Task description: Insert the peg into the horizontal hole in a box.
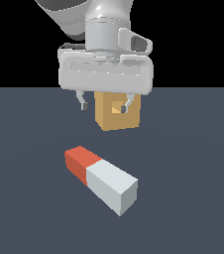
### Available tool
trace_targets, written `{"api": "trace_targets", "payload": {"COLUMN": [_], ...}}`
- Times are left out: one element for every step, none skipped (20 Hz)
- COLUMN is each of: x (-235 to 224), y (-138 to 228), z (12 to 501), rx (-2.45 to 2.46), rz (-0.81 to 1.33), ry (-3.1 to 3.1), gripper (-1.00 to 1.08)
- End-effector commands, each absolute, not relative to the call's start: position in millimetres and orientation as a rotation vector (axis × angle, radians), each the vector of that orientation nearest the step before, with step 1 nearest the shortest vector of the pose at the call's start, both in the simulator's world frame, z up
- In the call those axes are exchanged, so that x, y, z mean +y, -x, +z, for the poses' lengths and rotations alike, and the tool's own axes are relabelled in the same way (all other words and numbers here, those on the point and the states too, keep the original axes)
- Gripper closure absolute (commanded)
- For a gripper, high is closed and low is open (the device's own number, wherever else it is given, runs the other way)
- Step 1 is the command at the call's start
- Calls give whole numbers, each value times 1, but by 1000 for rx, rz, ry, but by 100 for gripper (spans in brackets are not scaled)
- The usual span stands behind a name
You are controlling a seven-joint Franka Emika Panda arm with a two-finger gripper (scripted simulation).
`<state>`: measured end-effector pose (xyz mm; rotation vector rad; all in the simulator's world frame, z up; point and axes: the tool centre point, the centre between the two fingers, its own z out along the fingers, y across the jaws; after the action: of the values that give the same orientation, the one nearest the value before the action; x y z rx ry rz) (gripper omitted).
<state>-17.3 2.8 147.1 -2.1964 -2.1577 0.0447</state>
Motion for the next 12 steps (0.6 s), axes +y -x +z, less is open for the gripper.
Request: {"api": "trace_targets", "payload": {"x": [3,3,2,2,2,1,0,-1,-2,-4,-5,-7], "y": [17,17,17,18,18,18,18,19,19,19,20,20], "z": [147,147,147,147,146,146,145,145,144,143,142,141], "rx": [-2158,-2159,-2160,-2164,-2168,-2174,-2182,-2190,-2200,-2211,-2223,-2237], "rz": [45,45,45,44,44,44,44,43,43,42,42,41], "ry": [2196,2196,2194,2191,2187,2182,2175,2167,2158,2148,2136,2123], "gripper": [-92,-92,-92,-92,-92,-92,-92,-92,-92,-92,-92,-92]}}
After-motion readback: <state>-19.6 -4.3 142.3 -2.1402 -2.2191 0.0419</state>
